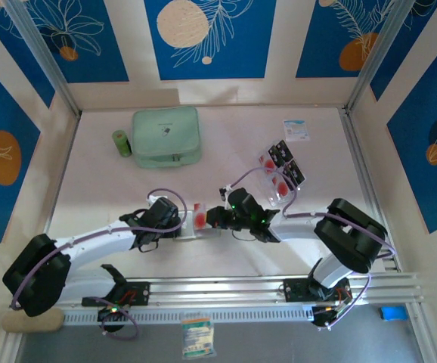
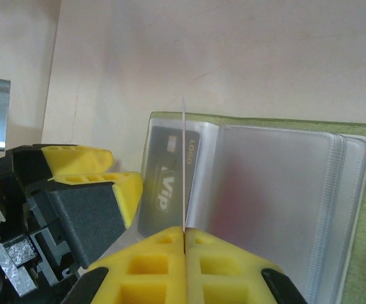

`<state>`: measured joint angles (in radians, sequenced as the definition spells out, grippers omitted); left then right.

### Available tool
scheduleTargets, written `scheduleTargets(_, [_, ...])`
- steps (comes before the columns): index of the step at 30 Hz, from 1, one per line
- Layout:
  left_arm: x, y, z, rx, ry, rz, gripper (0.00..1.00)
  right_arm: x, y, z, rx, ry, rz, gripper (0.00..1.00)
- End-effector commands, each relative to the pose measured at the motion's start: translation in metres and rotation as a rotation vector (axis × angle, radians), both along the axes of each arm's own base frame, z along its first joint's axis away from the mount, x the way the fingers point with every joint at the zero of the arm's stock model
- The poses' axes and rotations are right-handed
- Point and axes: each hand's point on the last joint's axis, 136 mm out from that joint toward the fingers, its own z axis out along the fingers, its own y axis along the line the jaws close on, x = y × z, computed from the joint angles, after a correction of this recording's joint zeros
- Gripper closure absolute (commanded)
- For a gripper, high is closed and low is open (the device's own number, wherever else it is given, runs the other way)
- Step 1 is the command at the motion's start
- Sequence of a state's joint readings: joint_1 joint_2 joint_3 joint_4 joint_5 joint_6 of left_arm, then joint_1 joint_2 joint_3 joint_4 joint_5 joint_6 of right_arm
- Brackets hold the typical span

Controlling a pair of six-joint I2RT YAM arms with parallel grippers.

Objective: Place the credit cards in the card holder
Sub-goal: Insert the credit card into the card slot.

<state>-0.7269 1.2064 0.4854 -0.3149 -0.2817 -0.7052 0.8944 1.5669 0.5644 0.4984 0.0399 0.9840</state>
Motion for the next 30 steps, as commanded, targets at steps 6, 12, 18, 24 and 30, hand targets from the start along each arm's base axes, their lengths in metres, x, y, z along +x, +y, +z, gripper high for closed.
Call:
scheduleTargets(6, [0.000, 0.003, 0.001, 0.021, 0.003, 0.008, 0.29, 0.005, 0.014, 0.001, 0.049, -0.007, -0.016, 1.00])
scheduleTargets(12, [0.000, 0.002, 0.003, 0.015, 0.001, 0.005, 0.29, 0.004, 0.015, -0.010, 0.028, 0.022, -0.015, 1.00])
scheduleTargets(18, [0.004, -0.004, 0.013, -0.013, -0.021, 0.001, 0.28, 0.002, 0.012, -0.019, 0.009, 0.046, -0.024, 1.00])
scheduleTargets(24, [0.012, -0.014, 0.028, -0.052, -0.049, -0.013, 0.25, 0.000, 0.009, -0.024, -0.001, 0.058, -0.032, 1.00])
scheduleTargets(30, [0.015, -0.022, 0.022, -0.057, -0.032, -0.025, 0.23, -0.001, 0.008, -0.026, -0.004, 0.059, -0.033, 1.00])
